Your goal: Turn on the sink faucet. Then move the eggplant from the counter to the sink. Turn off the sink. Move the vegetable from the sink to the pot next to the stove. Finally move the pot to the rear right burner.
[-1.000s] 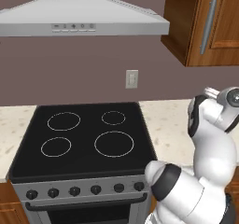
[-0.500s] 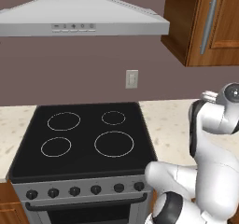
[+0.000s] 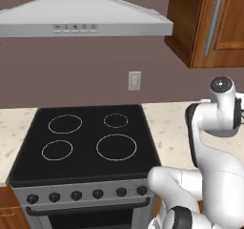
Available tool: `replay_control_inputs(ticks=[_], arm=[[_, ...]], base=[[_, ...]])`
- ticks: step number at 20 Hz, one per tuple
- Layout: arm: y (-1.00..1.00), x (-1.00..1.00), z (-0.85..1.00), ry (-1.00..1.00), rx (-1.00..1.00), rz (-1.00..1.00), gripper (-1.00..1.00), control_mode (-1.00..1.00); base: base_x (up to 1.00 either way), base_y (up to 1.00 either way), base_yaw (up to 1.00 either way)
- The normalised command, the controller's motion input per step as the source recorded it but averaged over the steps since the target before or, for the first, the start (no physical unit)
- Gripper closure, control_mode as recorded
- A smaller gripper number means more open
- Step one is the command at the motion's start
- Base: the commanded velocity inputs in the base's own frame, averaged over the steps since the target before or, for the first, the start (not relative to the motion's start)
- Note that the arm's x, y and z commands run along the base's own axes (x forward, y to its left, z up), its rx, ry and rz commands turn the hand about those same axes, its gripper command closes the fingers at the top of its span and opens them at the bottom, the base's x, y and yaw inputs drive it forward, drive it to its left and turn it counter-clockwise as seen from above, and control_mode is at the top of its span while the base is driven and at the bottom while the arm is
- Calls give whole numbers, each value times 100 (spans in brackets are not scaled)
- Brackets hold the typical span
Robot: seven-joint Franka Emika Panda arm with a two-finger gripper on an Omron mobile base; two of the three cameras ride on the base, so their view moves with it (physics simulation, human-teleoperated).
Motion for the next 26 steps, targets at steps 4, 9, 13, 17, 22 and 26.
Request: replay_control_inputs(ticks=[4,9,13,17,22,26], arm=[[1,0,-17,10,-4,1,-100,-100],[1,12,-24,2,-12,0,-100,-100],[6,25,-37,7,-18,3,-100,-100],[7,25,-28,14,-16,7,-100,-100],[0,30,-7,22,-11,10,-100,-100],[0,37,-7,26,-10,12,-100,-100]], base=[[0,0,0],[0,0,0],[0,0,0],[0,0,0],[0,0,0],[0,0,0]])
